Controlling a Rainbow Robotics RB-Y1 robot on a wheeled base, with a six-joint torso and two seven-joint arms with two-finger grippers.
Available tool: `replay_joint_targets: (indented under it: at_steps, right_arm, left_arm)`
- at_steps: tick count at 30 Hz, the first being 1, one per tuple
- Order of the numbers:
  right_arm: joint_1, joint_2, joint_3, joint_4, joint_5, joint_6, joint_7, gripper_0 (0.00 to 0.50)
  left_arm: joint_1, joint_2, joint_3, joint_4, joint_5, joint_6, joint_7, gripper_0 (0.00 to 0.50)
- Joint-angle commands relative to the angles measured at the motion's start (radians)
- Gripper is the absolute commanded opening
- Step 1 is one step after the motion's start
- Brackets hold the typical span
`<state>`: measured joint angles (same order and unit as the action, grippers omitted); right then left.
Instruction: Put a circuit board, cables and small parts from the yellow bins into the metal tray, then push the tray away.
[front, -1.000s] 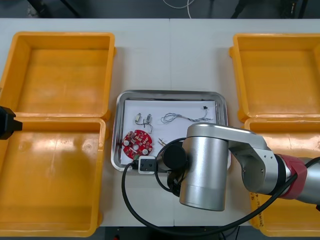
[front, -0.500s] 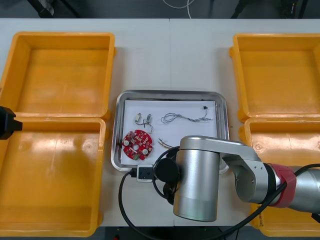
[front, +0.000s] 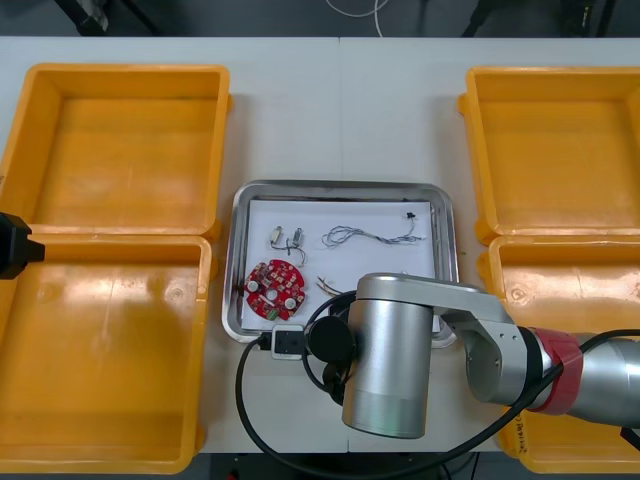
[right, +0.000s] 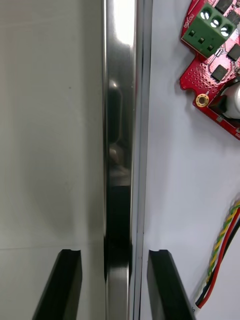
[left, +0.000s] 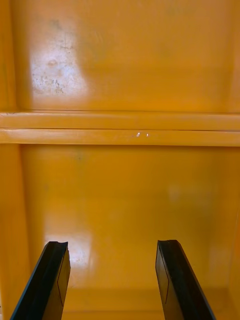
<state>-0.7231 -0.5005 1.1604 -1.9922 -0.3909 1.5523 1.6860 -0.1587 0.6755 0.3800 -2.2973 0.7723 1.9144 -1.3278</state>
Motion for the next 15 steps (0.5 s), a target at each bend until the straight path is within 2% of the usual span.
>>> replay_joint_targets:
  at_steps: [1,2,5,6,8,15]
  right_arm:
    - [0.008,0.025,0.018,-0.01,0.009,-0.008,0.015,0.181]
    - [0.008,0.025,0.018,-0.01,0.009,-0.008,0.014,0.127]
    - [0.008,0.027,0.018,-0.01,0.015,-0.008,0.011,0.087]
    - [0.008,0.028,0.016,-0.01,0.018,-0.008,0.011,0.041]
    - [0.01,0.03,0.018,-0.01,0.021,-0.008,0.009,0.0]
    - [0.005,0.028,0.015,-0.01,0.055,-0.008,0.017,0.0]
  left_arm:
    - [0.018,0.002,0.014,-0.031,-0.007,0.005,-0.071,0.5]
    - [0.018,0.002,0.014,-0.031,-0.007,0.005,-0.071,0.5]
    - [0.018,0.002,0.014,-0.031,-0.007,0.005,-0.071,0.5]
    - [0.018,0.002,0.014,-0.031,-0.007,0.005,-0.071,0.5]
    - [0.018,0.002,0.014,-0.031,-0.007,0.005,-0.071,0.5]
    - [0.018,0.002,0.014,-0.031,-0.007,0.005,-0.071,0.5]
